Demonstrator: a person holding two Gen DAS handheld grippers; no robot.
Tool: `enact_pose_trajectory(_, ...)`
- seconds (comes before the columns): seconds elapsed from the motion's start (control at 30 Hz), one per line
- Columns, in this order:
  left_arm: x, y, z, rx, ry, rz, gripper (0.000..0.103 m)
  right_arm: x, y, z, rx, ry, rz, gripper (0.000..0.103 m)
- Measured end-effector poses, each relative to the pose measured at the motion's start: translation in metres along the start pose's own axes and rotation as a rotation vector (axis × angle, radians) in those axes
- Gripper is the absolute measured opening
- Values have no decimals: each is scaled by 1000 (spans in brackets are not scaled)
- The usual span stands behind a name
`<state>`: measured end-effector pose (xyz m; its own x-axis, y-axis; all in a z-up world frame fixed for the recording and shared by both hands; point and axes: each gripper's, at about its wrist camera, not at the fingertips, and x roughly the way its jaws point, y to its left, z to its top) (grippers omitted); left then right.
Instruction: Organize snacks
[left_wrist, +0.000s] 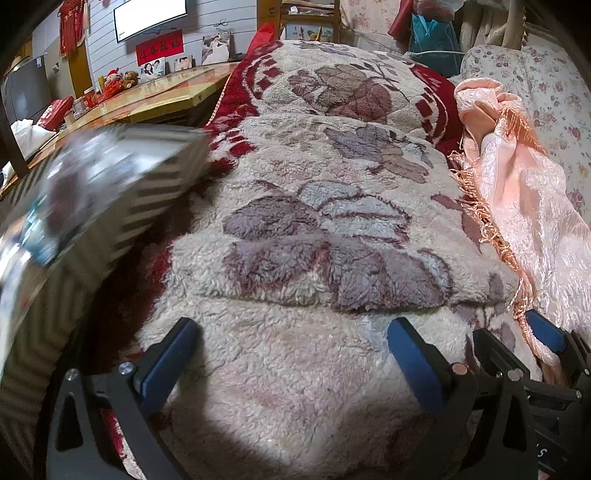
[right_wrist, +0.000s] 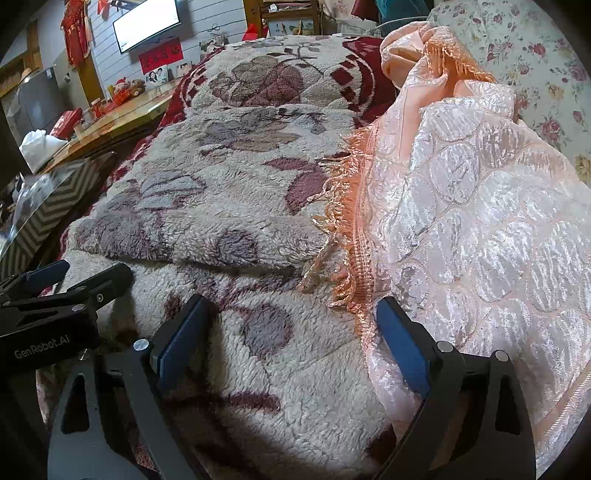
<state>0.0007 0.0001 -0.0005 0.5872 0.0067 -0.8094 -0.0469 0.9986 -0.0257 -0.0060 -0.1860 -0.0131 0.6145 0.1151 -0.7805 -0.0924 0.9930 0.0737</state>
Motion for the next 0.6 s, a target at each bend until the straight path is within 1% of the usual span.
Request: enact_pose_trajectory(0.6,1,1,0,0,-1,0,103,1,1,0,2,1,0,94)
